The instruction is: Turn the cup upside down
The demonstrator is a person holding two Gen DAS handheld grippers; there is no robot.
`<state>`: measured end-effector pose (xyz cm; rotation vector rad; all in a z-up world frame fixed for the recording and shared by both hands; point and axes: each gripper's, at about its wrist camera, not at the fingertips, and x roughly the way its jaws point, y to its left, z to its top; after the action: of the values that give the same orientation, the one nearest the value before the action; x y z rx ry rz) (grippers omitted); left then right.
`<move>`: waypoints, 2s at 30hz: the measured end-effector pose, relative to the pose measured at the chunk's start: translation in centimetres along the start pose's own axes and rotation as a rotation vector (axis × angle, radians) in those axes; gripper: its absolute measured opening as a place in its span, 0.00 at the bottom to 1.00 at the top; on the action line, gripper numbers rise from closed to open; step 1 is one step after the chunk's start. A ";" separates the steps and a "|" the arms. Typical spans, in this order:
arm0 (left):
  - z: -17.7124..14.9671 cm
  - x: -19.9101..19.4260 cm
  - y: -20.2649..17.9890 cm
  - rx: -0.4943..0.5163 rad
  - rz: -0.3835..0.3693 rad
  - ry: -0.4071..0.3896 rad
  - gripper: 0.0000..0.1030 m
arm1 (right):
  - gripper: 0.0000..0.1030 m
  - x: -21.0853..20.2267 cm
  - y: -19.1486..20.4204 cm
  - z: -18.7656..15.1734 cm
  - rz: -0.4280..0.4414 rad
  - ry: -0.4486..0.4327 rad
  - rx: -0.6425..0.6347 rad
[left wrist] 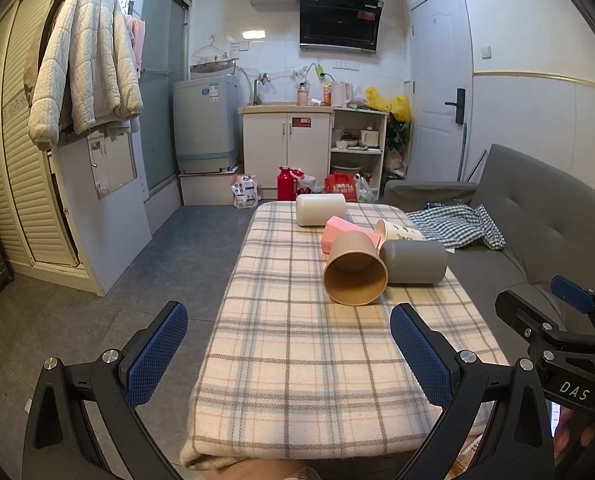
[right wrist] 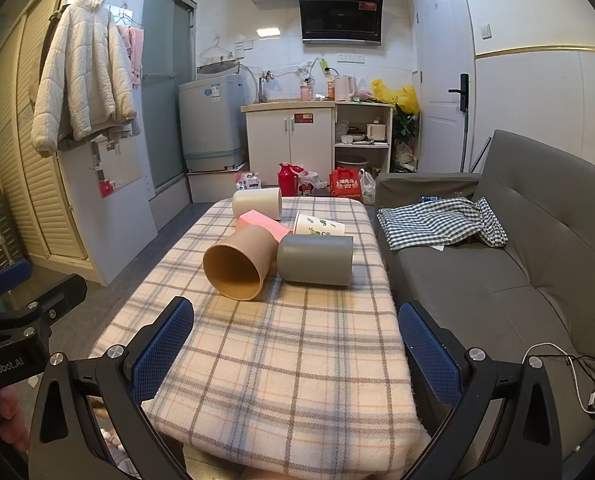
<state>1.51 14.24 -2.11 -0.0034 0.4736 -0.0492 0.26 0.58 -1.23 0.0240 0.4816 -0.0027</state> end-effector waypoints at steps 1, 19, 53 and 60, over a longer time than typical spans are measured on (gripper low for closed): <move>0.0 0.0 0.0 0.000 0.001 0.000 1.00 | 1.00 0.0 0.0 0.0 0.000 0.000 0.001; 0.0 0.0 0.0 0.001 0.000 0.002 1.00 | 1.00 0.0 0.1 0.0 0.000 0.003 0.000; 3.4 10.8 4.5 -0.044 0.100 0.200 1.00 | 1.00 13.1 1.4 10.1 0.129 0.201 -0.213; 4.6 17.0 6.4 -0.074 0.148 0.247 1.00 | 1.00 24.8 3.9 13.1 0.234 0.423 -0.328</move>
<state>19.05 19.81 -5.85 -0.0348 0.7210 0.1150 28.35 4.29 -1.01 -0.2454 0.8948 0.3158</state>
